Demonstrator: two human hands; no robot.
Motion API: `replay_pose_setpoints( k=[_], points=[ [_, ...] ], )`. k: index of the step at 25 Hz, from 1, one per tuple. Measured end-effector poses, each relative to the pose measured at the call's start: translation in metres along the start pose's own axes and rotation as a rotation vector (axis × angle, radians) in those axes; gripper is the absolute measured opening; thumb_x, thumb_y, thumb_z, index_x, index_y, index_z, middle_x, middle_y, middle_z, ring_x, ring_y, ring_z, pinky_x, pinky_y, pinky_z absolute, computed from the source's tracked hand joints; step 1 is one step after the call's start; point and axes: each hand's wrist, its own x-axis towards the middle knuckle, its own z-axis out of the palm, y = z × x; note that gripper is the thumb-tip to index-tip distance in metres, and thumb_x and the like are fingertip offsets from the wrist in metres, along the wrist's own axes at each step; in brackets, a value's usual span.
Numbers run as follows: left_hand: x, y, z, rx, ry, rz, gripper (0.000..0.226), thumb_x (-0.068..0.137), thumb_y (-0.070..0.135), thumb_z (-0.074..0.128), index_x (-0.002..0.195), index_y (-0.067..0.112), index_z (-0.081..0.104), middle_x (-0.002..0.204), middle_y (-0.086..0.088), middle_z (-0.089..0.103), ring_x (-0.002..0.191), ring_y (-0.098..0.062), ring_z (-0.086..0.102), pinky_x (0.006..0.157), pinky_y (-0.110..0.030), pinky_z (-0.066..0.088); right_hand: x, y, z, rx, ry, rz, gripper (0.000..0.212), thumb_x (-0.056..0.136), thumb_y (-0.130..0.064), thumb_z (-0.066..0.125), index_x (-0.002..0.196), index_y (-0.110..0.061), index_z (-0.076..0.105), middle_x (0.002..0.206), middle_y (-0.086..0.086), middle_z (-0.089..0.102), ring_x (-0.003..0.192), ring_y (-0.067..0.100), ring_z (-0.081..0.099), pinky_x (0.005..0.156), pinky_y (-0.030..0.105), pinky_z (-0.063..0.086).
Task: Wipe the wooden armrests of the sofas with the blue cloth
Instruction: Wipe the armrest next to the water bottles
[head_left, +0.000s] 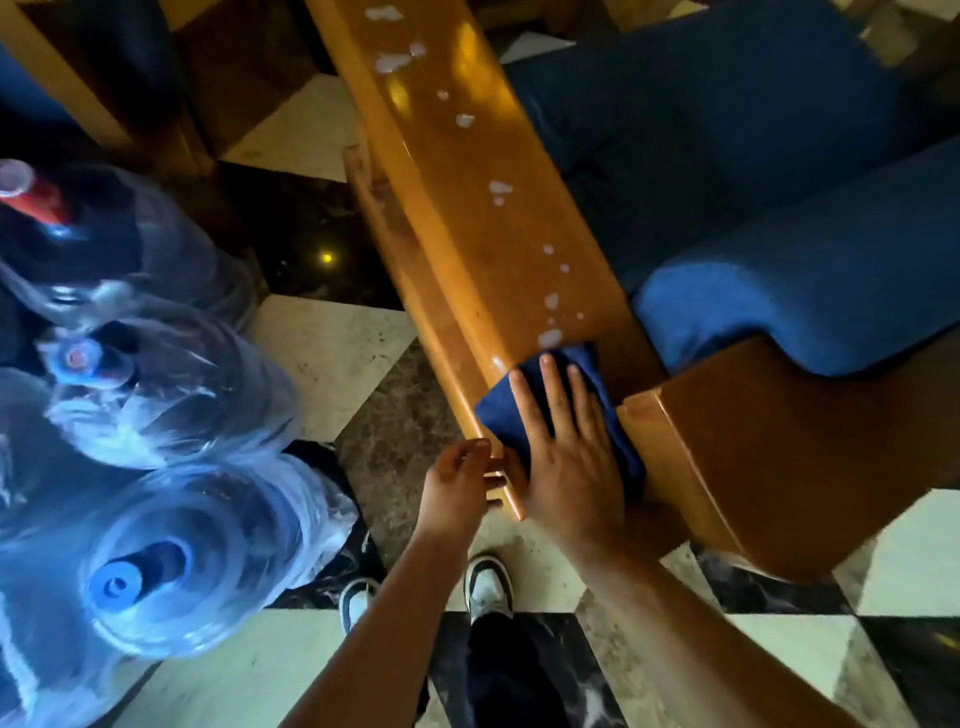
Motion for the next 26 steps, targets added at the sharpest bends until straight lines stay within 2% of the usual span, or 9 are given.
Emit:
replay_pose_setpoints(
  k=[2,6,8,11,15,18,20,24,26],
  points=[
    [0.012,0.027,-0.005,0.028,-0.028,0.002,0.023,0.104,0.021,0.048,0.107,0.008,0.066,0.092,-0.015,0.074,0.076,-0.026,0.070,0.063,-0.033,0.051,0.046,-0.001,0.000,0.009,0.009,0.067,0.093,0.088,-0.058,0.068,0.166,-0.028,0.027,0.175,0.010,0.021,0.159,0.040,0.023,0.128,0.054,0.022],
    [0.024,0.072,-0.019,0.046,-0.090,-0.072,0.028,0.107,0.024,0.044,0.099,0.005,0.064,0.070,-0.008,0.072,0.050,-0.015,0.069,0.046,-0.025,0.052,0.135,-0.010,-0.012,0.078,-0.034,0.375,0.094,0.087,-0.077,0.050,0.167,-0.037,0.021,0.177,0.008,0.012,0.160,0.043,0.013,0.128,0.060,0.011],
    [0.026,0.090,-0.024,0.079,-0.070,-0.073,0.035,0.108,0.031,0.041,0.098,0.005,0.063,0.071,-0.009,0.071,0.056,-0.020,0.068,0.054,-0.029,0.055,0.151,-0.010,-0.020,0.087,-0.088,0.442,0.084,0.096,-0.078,0.038,0.167,-0.040,0.014,0.178,0.004,0.005,0.162,0.041,0.004,0.129,0.060,0.004],
    [0.026,0.109,-0.023,0.072,-0.048,-0.053,0.046,0.109,0.040,0.036,0.101,0.004,0.063,0.084,-0.014,0.071,0.070,-0.027,0.066,0.067,-0.037,0.054,0.116,-0.016,-0.016,0.053,-0.071,0.355,0.073,0.102,-0.072,0.026,0.167,-0.040,0.018,0.178,0.003,0.009,0.162,0.043,0.009,0.128,0.064,0.007],
    [0.037,0.128,-0.005,-0.001,-0.030,-0.072,0.049,0.107,0.047,0.036,0.113,0.009,0.066,0.097,-0.014,0.075,0.084,-0.028,0.070,0.077,-0.044,0.057,0.065,-0.025,-0.003,0.056,-0.086,0.243,0.072,0.099,-0.074,0.034,0.164,-0.044,0.026,0.176,0.005,0.019,0.159,0.047,0.018,0.125,0.068,0.016],
    [0.060,0.144,0.008,-0.048,0.044,-0.078,0.055,0.105,0.053,0.036,0.116,0.007,0.065,0.095,-0.014,0.075,0.086,-0.030,0.070,0.087,-0.051,0.055,0.127,-0.014,-0.006,0.114,-0.107,0.506,0.075,0.097,-0.078,0.024,0.165,-0.047,0.016,0.177,0.006,0.010,0.161,0.047,0.005,0.126,0.067,0.005],
    [0.078,0.155,0.012,-0.066,0.084,-0.069,0.058,0.102,0.059,0.037,0.110,0.011,0.067,0.095,-0.013,0.076,0.087,-0.031,0.073,0.081,-0.049,0.057,0.182,-0.007,-0.010,0.190,-0.131,0.695,0.075,0.098,-0.078,0.023,0.165,-0.046,0.012,0.177,0.009,0.007,0.160,0.048,0.003,0.126,0.067,0.000],
    [0.107,0.181,0.019,-0.102,0.183,-0.086,0.056,0.099,0.065,0.036,0.104,0.019,0.066,0.095,-0.008,0.075,0.088,-0.028,0.072,0.067,-0.040,0.057,0.265,0.017,-0.016,0.198,-0.113,0.701,0.077,0.091,-0.084,0.023,0.161,-0.052,0.018,0.161,0.017,0.038,0.136,0.050,0.045,0.114,0.064,0.030],
    [0.120,0.197,0.022,-0.148,0.209,-0.109,0.055,0.098,0.068,0.035,0.102,0.021,0.064,0.096,-0.006,0.073,0.089,-0.027,0.070,0.066,-0.039,0.055,0.300,0.041,-0.017,0.339,-0.156,0.678,0.075,0.089,-0.085,0.025,0.156,-0.052,0.029,0.149,0.018,0.052,0.127,0.047,0.056,0.106,0.056,0.043]
  ],
)
